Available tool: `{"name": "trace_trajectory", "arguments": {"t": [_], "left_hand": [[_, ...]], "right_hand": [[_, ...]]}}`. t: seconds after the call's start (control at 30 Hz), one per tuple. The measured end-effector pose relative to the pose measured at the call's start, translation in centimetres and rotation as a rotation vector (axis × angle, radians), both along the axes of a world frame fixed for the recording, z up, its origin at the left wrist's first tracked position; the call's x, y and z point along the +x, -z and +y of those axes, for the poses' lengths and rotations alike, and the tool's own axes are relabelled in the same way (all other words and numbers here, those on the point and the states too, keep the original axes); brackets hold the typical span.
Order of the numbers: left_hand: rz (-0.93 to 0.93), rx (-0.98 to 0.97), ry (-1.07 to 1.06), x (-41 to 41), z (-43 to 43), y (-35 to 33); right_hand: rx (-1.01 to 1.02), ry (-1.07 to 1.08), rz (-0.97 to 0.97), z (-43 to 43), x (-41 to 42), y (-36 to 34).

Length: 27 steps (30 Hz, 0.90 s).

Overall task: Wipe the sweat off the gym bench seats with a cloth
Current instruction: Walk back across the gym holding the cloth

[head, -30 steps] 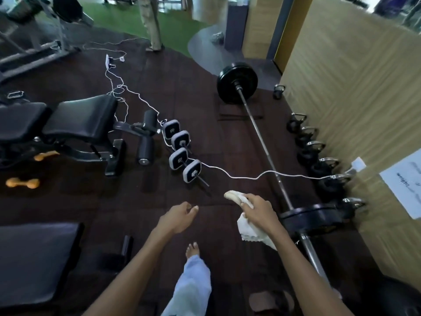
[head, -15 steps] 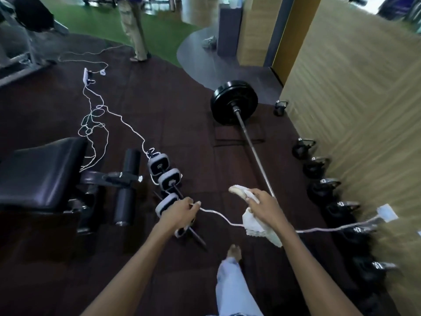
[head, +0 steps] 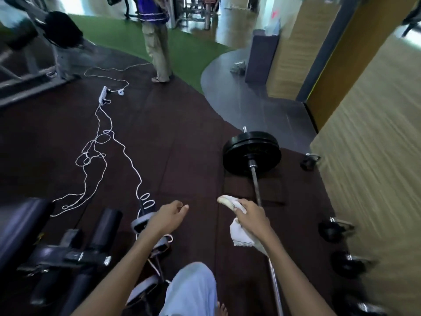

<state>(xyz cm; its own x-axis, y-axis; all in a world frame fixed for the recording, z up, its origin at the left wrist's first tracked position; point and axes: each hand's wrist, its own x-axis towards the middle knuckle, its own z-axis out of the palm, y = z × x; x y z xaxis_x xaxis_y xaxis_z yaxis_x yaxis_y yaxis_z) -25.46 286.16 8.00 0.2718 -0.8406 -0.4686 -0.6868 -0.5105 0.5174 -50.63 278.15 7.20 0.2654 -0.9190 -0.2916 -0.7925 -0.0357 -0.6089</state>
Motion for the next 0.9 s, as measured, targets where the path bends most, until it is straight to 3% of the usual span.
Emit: {"name": "trace_trajectory", "arguments": {"t": [0.23,0.5,0.9], "left_hand": [[0.033,-0.018,-0.115,6.3,-17.4,0.1],[0.046,0.055,-0.049,15.8,-43.1,1.1],[-0.003,0.069,0.001,29.4,-75.1,0.5]], "right_hand": [[0.004,-0.067,-0.023,-20.8,7.1,-1.2],[0.04,0.02,-0.066,-42.9,18.0,0.7],[0.097,0.079,-0.049,-73.1,29.6,0.4]]}}
